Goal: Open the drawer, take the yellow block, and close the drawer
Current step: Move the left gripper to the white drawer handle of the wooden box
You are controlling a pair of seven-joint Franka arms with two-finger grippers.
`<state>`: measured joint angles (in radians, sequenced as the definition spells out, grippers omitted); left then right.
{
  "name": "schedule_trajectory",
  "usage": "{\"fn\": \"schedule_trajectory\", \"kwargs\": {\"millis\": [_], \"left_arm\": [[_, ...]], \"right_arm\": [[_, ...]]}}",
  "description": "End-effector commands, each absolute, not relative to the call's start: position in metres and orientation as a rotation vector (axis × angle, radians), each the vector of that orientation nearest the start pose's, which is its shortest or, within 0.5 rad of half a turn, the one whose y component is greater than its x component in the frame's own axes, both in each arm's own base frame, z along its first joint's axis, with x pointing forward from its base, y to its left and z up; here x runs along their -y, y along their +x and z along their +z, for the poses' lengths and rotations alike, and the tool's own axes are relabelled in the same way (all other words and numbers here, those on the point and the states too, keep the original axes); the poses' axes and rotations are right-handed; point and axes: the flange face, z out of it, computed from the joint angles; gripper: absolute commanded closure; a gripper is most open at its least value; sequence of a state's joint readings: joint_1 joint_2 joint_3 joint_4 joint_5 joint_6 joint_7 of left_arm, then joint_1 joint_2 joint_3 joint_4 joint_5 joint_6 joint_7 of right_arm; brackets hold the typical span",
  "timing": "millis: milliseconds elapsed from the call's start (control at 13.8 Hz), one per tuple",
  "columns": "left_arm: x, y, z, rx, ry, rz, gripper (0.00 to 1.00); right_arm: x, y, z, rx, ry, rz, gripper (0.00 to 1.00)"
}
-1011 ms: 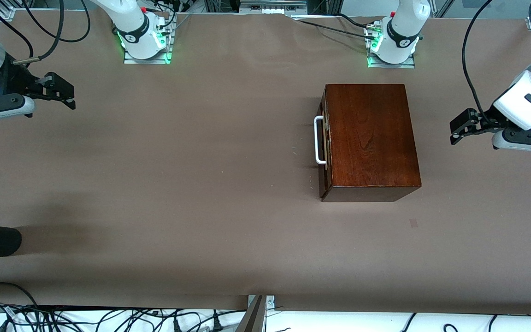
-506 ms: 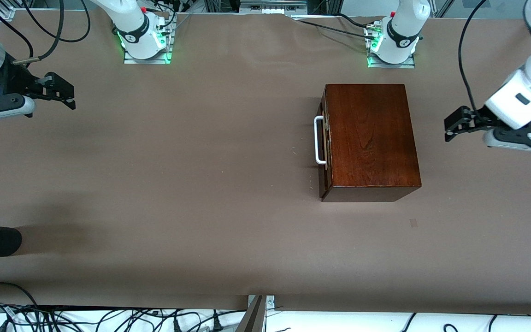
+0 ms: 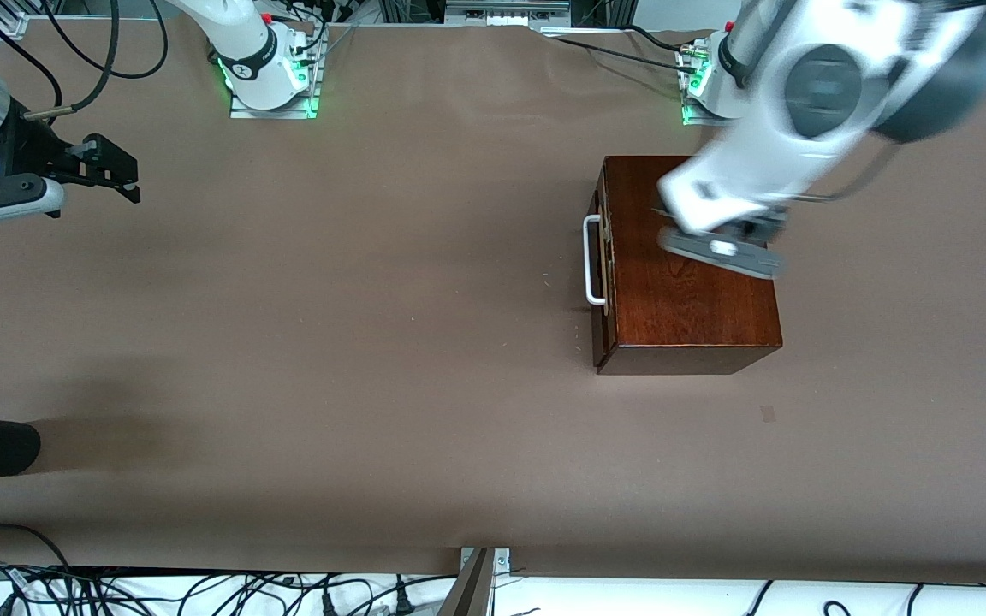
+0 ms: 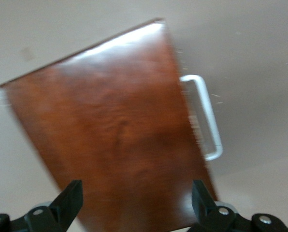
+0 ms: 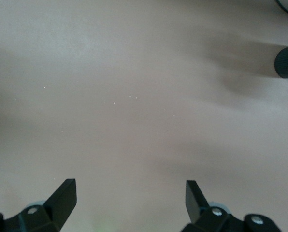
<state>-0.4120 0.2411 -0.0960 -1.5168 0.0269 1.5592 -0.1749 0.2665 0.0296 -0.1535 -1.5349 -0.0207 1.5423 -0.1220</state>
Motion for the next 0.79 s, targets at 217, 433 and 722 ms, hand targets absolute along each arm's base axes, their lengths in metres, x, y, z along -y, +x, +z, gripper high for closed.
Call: {"fn": "schedule_trajectory", "kwargs": {"millis": [217, 433, 722], "left_arm": [[0.396, 0.541, 0.442, -0.293, -3.052, 0.139, 0.0], [0.42, 0.537, 0.371, -0.24, -2.989, 0.198, 0.0], [0.434, 0.528, 0.347, -0.245, -2.897, 0.134, 0.0]], "right_arm": [[-0.062, 0.555, 0.628, 0.353, -3.144, 0.031, 0.0], [-0.063, 0.555, 0.628, 0.355, -3.144, 0.031, 0.0], [-0.063, 0.555, 0.627, 0.355, -3.144, 0.036, 0.0]]}}
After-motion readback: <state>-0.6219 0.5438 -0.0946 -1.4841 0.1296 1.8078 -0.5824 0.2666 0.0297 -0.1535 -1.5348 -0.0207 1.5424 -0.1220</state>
